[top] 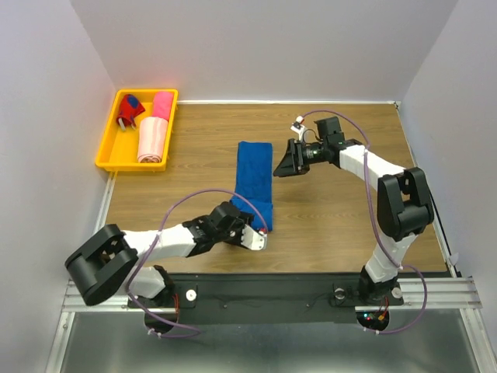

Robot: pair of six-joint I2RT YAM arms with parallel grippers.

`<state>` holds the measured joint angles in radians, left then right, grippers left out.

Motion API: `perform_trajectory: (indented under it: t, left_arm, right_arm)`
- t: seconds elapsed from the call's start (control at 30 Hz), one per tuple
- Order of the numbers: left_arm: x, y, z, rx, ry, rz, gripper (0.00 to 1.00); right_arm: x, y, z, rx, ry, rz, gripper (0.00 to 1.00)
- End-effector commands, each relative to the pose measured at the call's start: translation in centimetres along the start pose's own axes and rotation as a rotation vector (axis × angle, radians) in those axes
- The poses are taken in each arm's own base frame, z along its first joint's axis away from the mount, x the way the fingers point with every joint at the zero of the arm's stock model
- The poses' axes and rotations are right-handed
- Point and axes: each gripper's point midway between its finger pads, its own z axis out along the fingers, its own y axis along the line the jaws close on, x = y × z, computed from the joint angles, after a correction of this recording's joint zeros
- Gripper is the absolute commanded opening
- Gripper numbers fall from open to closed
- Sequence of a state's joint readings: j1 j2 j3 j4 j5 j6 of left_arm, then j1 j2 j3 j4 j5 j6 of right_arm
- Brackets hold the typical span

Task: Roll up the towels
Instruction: Roll the towel

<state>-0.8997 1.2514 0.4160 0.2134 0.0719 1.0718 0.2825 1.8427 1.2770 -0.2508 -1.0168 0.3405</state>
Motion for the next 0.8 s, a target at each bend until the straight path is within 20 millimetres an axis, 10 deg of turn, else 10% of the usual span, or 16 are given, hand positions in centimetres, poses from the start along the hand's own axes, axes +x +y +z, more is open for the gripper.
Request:
perform_trajectory:
  t: [0.0, 0.4, 0.77]
  left_arm:
    - [-0.7, 1.8, 1.2, -0.038, 0.006, -0.002, 0.64]
    - [-4.1, -0.6, 0.4, 0.230, -0.078, -0.199, 0.17]
    - [-5.9, -2.3, -0.4, 0.633, -0.130, -0.546, 0.01]
  right_arm:
    - [-0.6, 0.0, -3.1, 0.141, -0.017, -0.139, 0.55]
    - [-0.6, -0.3, -8.2, 0.274, 0.013, -0.311, 0.72]
    - [1.9, 1.4, -10.7, 0.311, 0.112, -0.481, 0.86]
